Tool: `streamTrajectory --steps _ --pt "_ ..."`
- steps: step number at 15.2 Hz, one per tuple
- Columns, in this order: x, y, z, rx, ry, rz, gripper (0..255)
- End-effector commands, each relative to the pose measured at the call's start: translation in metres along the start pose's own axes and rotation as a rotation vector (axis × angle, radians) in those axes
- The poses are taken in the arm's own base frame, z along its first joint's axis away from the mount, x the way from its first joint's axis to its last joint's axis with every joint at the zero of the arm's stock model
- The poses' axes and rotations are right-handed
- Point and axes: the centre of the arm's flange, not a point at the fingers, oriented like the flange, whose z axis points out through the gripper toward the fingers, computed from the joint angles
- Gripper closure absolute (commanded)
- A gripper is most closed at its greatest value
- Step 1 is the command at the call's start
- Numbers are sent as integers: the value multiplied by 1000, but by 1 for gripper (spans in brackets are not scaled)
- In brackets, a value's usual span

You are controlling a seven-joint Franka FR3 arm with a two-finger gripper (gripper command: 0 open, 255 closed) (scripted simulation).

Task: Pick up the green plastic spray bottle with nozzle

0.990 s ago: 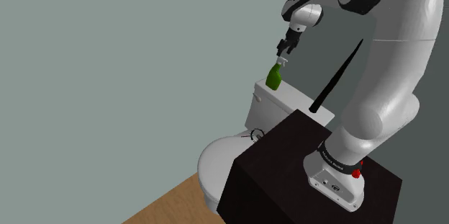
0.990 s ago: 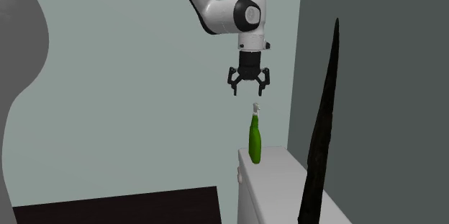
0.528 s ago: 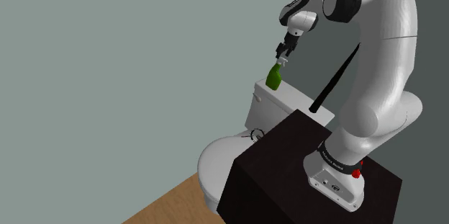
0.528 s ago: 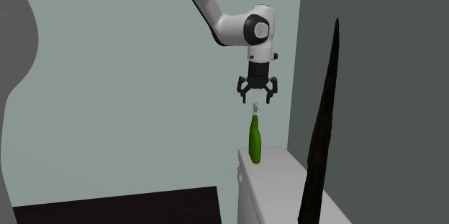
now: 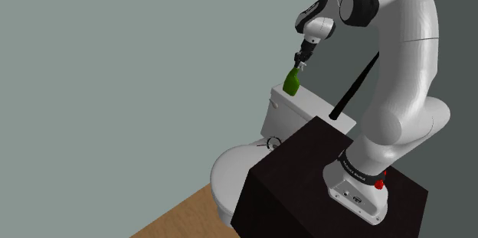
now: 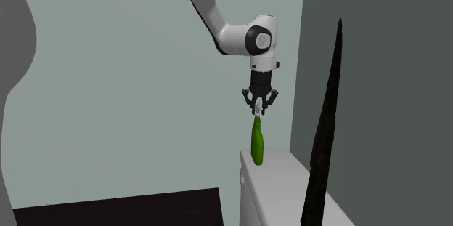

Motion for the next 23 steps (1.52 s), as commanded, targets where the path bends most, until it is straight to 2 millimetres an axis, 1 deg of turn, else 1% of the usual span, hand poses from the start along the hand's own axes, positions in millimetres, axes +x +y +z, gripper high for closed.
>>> streamTrajectory --steps 1,8,23 --pt "0 0 0 0 0 0 255" --pt "0 0 0 0 0 0 255" --pt "6 -2 -79 0 0 0 255"
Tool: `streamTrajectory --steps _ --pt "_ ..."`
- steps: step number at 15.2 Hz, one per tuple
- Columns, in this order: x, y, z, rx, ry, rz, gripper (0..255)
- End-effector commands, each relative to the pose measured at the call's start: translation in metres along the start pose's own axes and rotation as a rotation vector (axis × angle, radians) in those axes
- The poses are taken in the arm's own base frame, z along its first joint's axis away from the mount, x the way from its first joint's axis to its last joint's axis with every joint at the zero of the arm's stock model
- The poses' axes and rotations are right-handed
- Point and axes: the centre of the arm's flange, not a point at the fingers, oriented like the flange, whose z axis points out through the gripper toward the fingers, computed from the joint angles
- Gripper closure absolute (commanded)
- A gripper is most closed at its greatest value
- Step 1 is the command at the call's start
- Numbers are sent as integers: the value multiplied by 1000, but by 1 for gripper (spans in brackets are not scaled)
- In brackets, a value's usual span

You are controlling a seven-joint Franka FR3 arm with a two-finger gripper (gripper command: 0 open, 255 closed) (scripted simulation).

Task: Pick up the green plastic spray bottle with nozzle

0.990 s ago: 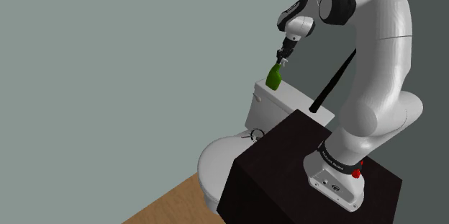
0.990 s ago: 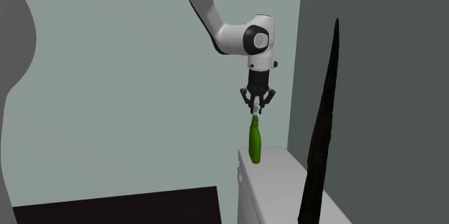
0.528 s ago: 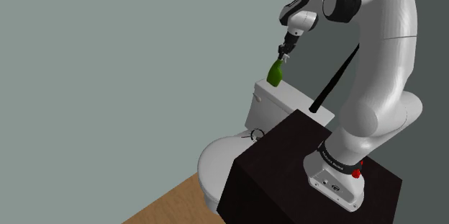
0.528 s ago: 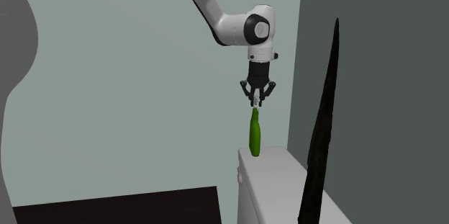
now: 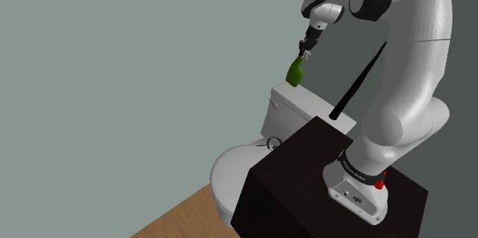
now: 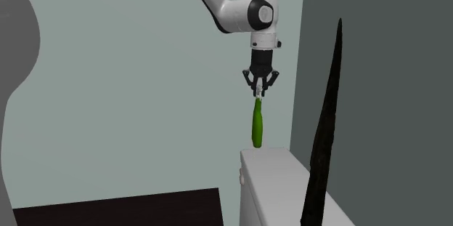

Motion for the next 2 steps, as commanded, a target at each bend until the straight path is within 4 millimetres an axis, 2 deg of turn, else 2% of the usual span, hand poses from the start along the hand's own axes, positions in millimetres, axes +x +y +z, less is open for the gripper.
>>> streamTrajectory --steps 1,2 --pt "0 0 -5 0 0 0 255" --pt "0 0 -5 0 0 0 255"
